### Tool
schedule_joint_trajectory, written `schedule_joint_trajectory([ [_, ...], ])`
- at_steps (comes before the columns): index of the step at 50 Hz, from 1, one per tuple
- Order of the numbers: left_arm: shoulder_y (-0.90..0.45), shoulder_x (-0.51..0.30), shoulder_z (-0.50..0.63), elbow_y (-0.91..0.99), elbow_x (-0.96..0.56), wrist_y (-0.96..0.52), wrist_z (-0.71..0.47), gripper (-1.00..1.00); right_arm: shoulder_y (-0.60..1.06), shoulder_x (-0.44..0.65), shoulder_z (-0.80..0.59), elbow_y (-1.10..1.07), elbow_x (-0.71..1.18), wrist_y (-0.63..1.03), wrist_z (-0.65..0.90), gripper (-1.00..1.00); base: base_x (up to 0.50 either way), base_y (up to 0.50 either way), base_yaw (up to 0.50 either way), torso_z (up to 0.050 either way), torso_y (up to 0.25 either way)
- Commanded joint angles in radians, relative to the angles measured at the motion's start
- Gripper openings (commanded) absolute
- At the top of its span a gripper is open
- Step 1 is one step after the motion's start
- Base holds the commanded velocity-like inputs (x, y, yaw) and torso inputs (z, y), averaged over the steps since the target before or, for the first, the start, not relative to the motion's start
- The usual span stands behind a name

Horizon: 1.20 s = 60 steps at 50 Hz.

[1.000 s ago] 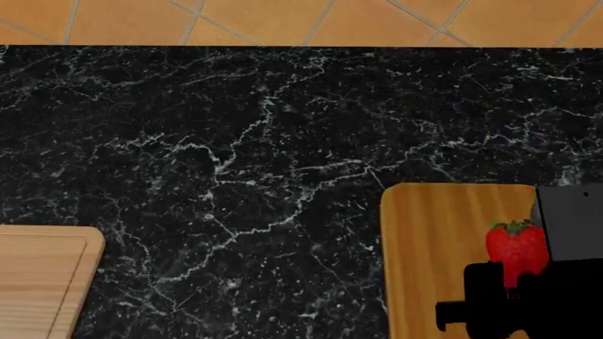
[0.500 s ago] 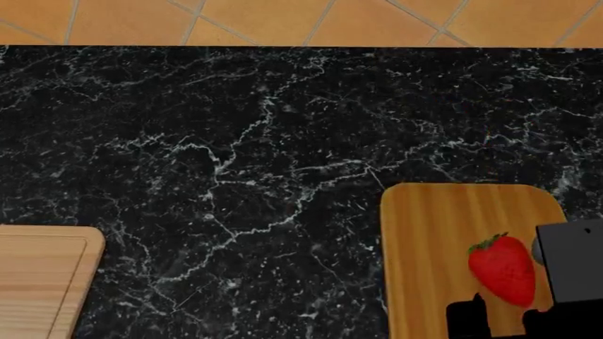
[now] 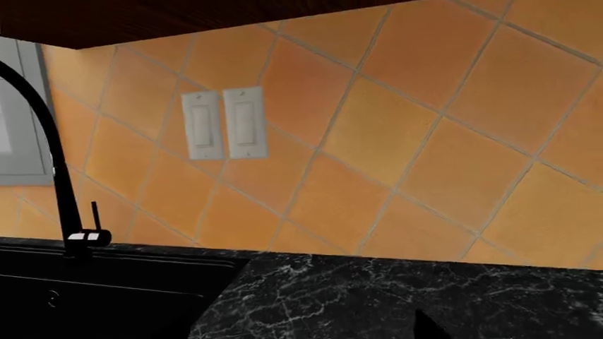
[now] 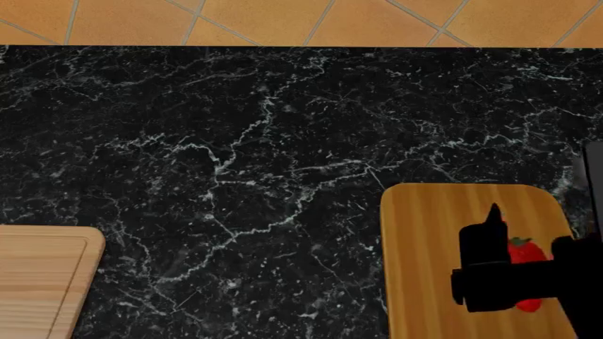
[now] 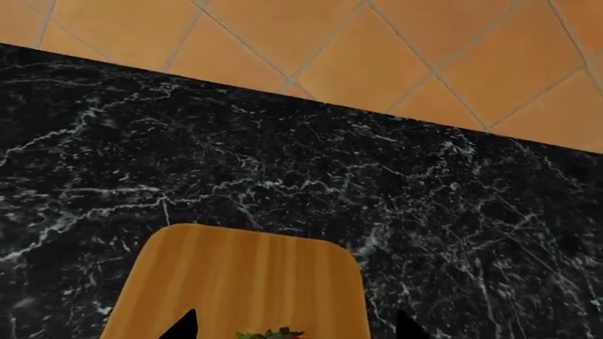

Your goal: Place the tangerine and the strawberry on separate cutting boards.

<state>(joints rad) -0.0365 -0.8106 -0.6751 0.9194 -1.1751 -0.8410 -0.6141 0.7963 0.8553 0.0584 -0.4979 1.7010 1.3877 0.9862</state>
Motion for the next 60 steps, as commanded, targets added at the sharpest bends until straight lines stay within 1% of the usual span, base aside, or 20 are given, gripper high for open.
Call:
schedule_joint_trajectory([
  [1,-0.225,-0.166,0.111,-0.047,-0.214,-0.055,-0.155,1.00,0.226,-0.008,-0.040,-0.012,0.042,-0.011,0.024,1.00,0.00,0.00,0.00,0.000,0.000],
  [4,-0.351,-0.241,0.193,-0.074,-0.287,-0.047,-0.207,1.00,0.296,-0.018,-0.053,0.007,0.049,-0.020,0.032,1.00,0.00,0.00,0.00,0.000,0.000],
  [5,-0.363,-0.257,0.192,-0.079,-0.305,-0.047,-0.214,1.00,0.303,-0.018,-0.053,0.010,0.051,-0.023,0.034,1.00,0.00,0.00,0.00,0.000,0.000],
  [8,-0.474,-0.303,0.285,-0.103,-0.330,-0.037,-0.239,1.00,0.330,-0.014,-0.049,0.021,0.058,-0.034,0.038,1.00,0.00,0.00,0.00,0.000,0.000],
  [9,-0.530,-0.316,0.338,-0.117,-0.335,-0.035,-0.249,1.00,0.349,-0.013,-0.054,0.026,0.066,-0.034,0.042,1.00,0.00,0.00,0.00,0.000,0.000],
  [10,-0.570,-0.332,0.361,-0.127,-0.351,-0.034,-0.254,1.00,0.370,-0.011,-0.061,0.035,0.075,-0.034,0.049,1.00,0.00,0.00,0.00,0.000,0.000],
  [11,-0.591,-0.335,0.378,-0.131,-0.356,-0.033,-0.260,1.00,0.378,-0.010,-0.063,0.036,0.076,-0.035,0.050,1.00,0.00,0.00,0.00,0.000,0.000],
  [12,-0.644,-0.342,0.419,-0.140,-0.366,-0.033,-0.269,1.00,0.399,-0.011,-0.068,0.046,0.077,-0.036,0.051,1.00,0.00,0.00,0.00,0.000,0.000],
  [14,-0.712,-0.354,0.466,-0.153,-0.386,-0.036,-0.275,1.00,0.434,-0.014,-0.072,0.054,0.065,-0.037,0.046,1.00,0.00,0.00,0.00,0.000,0.000],
  [17,-0.802,-0.366,0.520,-0.170,-0.401,-0.046,-0.280,1.00,0.512,-0.017,-0.108,0.079,0.063,-0.017,0.045,1.00,0.00,0.00,0.00,0.000,0.000],
  [22,-0.933,-0.371,0.586,-0.203,-0.431,-0.062,-0.293,1.00,0.589,-0.025,-0.132,0.111,0.063,-0.014,0.047,1.00,0.00,0.00,0.00,0.000,0.000],
  [23,-0.946,-0.373,0.592,-0.207,-0.434,-0.064,-0.292,1.00,0.589,-0.027,-0.131,0.113,0.049,-0.015,0.036,1.00,0.00,0.00,0.00,0.000,0.000],
  [28,-1.116,-0.355,0.682,-0.260,-0.445,-0.108,-0.279,1.00,0.609,-0.035,-0.135,0.132,-0.070,-0.023,-0.066,1.00,0.00,0.00,0.00,0.000,0.000],
  [32,-1.111,-0.364,0.669,-0.267,-0.460,-0.103,-0.274,1.00,0.664,-0.028,-0.152,0.159,-0.120,-0.017,-0.119,1.00,0.00,0.00,0.00,0.000,0.000],
  [35,-1.130,-0.365,0.679,-0.273,-0.463,-0.111,-0.276,1.00,0.730,-0.021,-0.169,0.172,-0.057,0.010,-0.067,1.00,0.00,0.00,0.00,0.000,0.000],
  [38,-1.161,-0.357,0.698,-0.274,-0.468,-0.121,-0.282,1.00,0.749,-0.020,-0.178,0.183,-0.114,0.001,-0.119,1.00,0.00,0.00,0.00,0.000,0.000],
  [42,-1.146,-0.362,0.693,-0.258,-0.474,-0.120,-0.285,1.00,0.768,-0.018,-0.197,0.197,-0.218,-0.033,-0.214,1.00,0.00,0.00,0.00,0.000,0.000],
  [47,-1.249,-0.348,0.744,-0.287,-0.481,-0.158,-0.290,1.00,0.805,-0.021,-0.212,0.225,-0.267,-0.055,-0.261,1.00,0.00,0.00,0.00,0.000,0.000],
  [53,-1.414,-0.288,0.830,-0.333,-0.472,-0.225,-0.287,1.00,0.873,-0.044,-0.247,0.260,-0.312,-0.064,-0.299,1.00,0.00,0.00,0.00,0.000,0.000],
  [60,-1.509,-0.254,0.871,-0.376,-0.458,-0.263,-0.268,1.00,0.890,-0.050,-0.284,0.279,-0.383,-0.113,-0.364,1.00,0.00,0.00,0.00,0.000,0.000],
])
